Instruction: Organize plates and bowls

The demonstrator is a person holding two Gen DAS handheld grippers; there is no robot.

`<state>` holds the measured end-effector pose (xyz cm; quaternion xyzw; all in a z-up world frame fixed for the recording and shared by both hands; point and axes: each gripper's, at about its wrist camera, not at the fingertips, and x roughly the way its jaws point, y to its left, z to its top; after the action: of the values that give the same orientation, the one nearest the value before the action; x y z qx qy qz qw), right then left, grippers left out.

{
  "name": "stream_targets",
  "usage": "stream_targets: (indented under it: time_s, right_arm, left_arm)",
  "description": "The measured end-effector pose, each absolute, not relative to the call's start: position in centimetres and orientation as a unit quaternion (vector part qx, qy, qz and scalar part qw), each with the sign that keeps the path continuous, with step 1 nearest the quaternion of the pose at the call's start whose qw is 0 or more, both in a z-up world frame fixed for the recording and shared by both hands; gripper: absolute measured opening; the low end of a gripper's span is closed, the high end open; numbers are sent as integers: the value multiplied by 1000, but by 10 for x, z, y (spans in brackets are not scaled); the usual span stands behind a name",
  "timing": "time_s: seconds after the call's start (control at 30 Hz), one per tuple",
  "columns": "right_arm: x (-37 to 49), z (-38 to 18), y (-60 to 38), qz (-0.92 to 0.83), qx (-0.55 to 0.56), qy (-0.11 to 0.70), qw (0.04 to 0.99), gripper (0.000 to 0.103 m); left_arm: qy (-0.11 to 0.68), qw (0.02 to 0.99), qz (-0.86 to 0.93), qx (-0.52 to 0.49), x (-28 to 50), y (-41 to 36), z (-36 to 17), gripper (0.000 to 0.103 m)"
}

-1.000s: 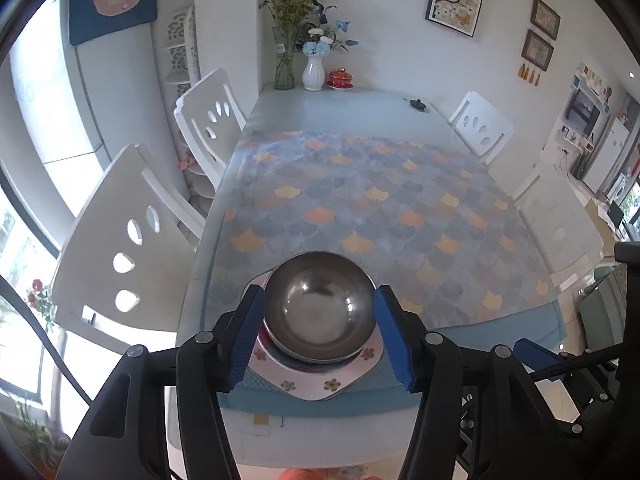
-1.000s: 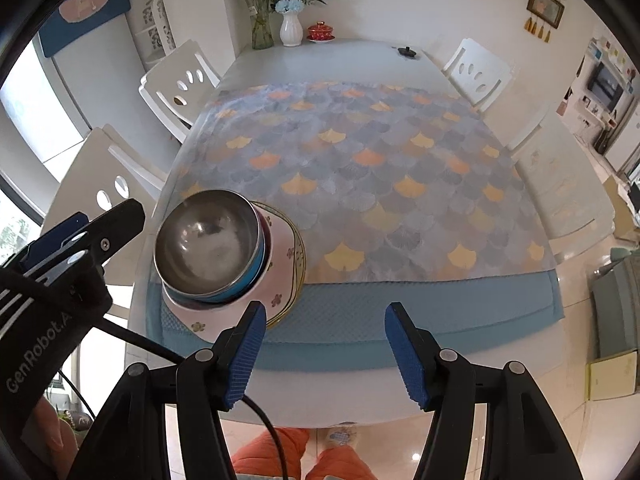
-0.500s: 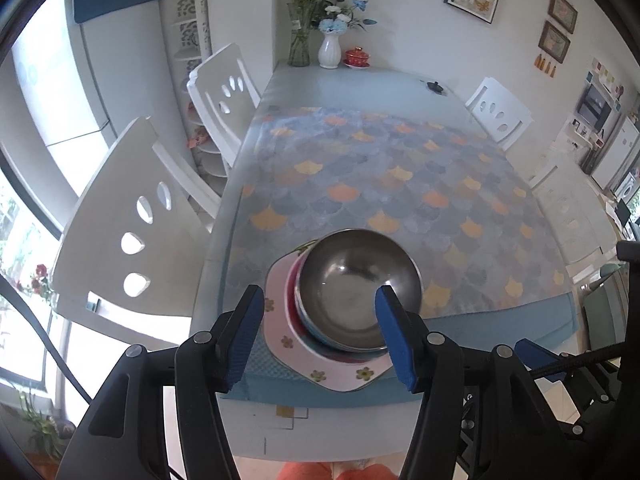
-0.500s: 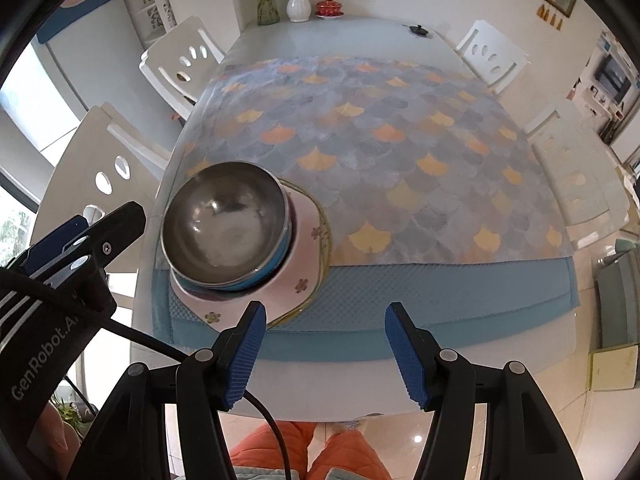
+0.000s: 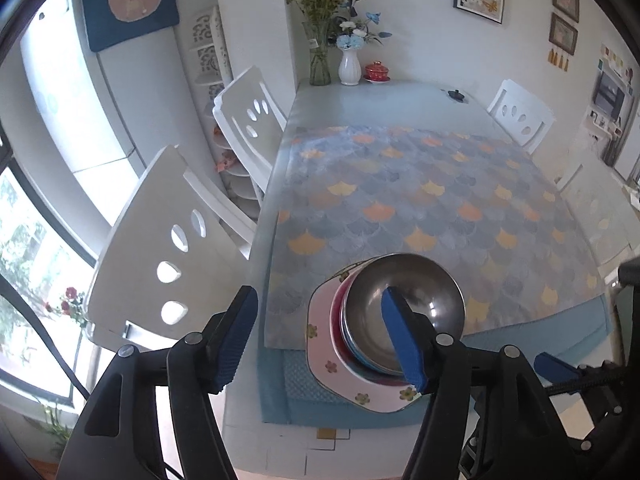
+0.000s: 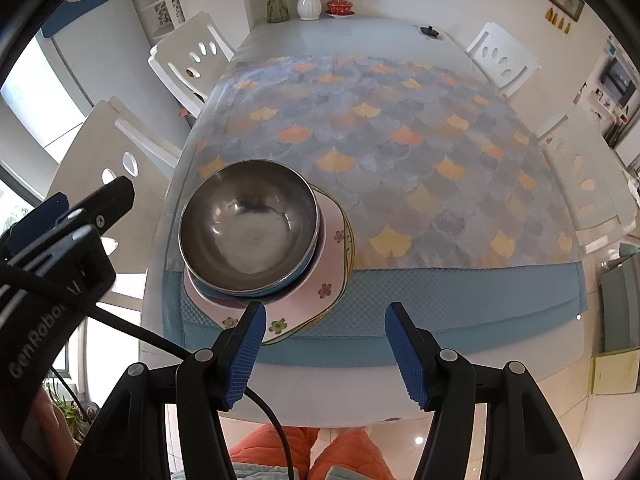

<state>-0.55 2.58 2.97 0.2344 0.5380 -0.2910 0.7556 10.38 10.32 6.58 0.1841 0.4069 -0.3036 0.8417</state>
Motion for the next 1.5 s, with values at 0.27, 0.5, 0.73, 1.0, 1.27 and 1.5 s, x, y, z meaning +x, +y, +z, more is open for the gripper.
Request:
stream_targets:
  time_s: [0.27,0.5,0.73,1.0,1.27,1.5]
  right_arm:
    - [-2,22,23,-293,242,544,748,60]
    - [-1,21,21,-294,240,546,747,60]
    - [0,22,21,-292,241,547,746,60]
    - [3,24,25,-293,232,543,752,60]
    - [5,24,30,-299,225,545,751,60]
    - [3,25,29,-305,224,544,749,60]
  left_arm:
    - [374,857,-292,202,102,96,68,64]
    - [332,882,-264,207,101,99,79,77]
    - [337,879,-262,211,105,99,81,77]
    - [355,872,-264,209,110,100,78,77]
    - [355,870,-261,221,108,97,76,77]
    - [355,869,-262,223,107,97,76,77]
